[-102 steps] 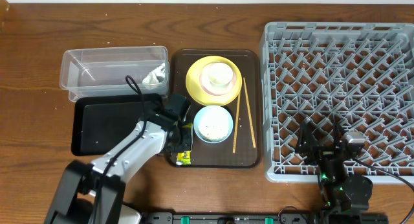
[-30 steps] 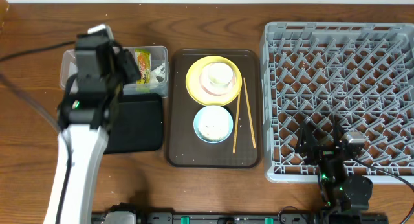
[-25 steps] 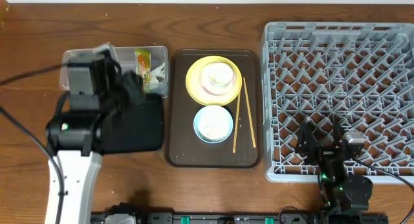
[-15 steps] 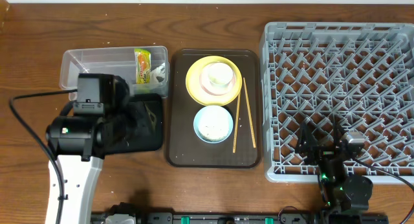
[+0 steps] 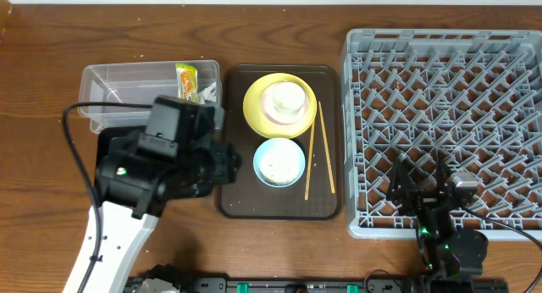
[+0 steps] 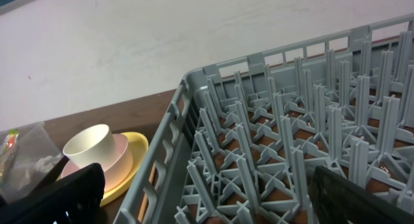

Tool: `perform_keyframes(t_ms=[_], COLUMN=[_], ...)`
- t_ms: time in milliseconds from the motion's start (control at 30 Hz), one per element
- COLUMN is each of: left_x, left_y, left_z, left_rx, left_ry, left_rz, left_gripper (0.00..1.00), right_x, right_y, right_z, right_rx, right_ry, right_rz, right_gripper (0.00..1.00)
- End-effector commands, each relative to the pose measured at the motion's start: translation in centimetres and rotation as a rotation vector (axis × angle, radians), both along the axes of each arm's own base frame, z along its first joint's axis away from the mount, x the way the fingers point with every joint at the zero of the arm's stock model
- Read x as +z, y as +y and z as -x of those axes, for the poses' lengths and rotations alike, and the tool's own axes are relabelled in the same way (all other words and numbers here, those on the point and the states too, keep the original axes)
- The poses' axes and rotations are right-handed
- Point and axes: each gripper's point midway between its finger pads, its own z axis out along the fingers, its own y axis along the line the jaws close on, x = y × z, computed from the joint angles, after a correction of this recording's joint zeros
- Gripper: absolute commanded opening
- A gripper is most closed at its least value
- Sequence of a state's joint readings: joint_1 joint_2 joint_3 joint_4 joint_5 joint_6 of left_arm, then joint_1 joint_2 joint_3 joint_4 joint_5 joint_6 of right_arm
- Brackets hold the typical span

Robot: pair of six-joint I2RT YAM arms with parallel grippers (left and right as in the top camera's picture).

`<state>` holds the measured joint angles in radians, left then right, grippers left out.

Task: Sort waste into correct bins and load items into the dishwasher rack
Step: 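Reach left gripper to the blue rice bowl rim and grasp it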

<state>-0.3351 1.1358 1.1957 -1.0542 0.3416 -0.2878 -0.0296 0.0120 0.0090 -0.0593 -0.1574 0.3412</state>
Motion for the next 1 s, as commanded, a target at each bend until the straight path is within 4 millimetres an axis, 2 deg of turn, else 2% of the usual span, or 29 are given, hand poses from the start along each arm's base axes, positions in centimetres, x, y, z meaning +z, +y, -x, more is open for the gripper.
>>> perform_keyframes(t_ms=[0, 233, 500, 967], left_x=[-0.9, -4.5, -7.8, -8.3], left_y=[-1.6, -4.8, -5.5, -5.6], left_z=[0.1, 0.6, 0.2, -4.7], left_rx=[-0.056, -0.15, -0.177, -0.111], left_ry=[0.031, 0.148, 0.205, 0.034], left_rz=[-0.007, -0.059, -0.173, -0.239], left_gripper=[0.46, 0.46, 0.46, 0.47], right_x=[-0.1, -0.1, -0.1, -0.1], right_y=[0.1, 0.1, 0.1, 0.1], right_z=[0.0, 0.0, 0.0, 0.0], right_rx=[0.004, 0.004, 0.004, 0.004], right_ry=[0.001, 0.001, 0.001, 0.001], right_rz=[-0.01, -0.01, -0.01, -0.01], right_gripper=[0.99, 0.99, 0.99, 0.99])
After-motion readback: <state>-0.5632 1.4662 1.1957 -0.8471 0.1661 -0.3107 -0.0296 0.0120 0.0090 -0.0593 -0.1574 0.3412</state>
